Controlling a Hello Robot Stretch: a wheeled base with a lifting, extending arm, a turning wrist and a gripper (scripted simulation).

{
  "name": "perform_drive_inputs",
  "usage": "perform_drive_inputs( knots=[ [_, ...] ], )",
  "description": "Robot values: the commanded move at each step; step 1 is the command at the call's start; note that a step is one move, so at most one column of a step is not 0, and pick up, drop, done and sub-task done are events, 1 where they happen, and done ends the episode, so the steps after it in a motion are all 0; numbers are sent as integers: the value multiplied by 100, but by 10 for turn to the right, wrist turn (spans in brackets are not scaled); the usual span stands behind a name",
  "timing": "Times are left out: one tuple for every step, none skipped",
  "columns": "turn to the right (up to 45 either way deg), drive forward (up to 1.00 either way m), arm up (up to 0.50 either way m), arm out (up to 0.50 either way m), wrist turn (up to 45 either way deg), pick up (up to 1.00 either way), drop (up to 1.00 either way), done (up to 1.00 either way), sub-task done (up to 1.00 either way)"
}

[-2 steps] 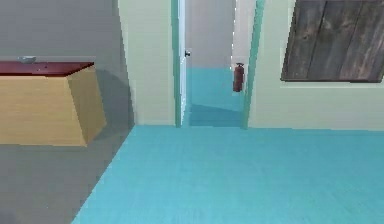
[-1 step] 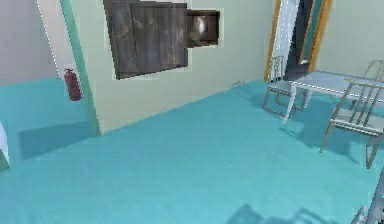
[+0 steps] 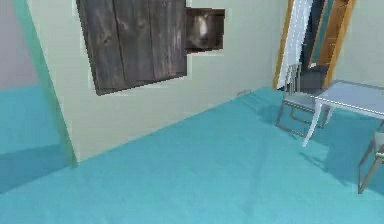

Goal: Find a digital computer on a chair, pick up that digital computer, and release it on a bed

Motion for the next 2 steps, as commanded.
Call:
perform_drive_inputs(
  knots=[
    [450,0,0,0,0,0,0,0,0],
    [90,0,0,0,0,0,0,0,0]
  ],
)
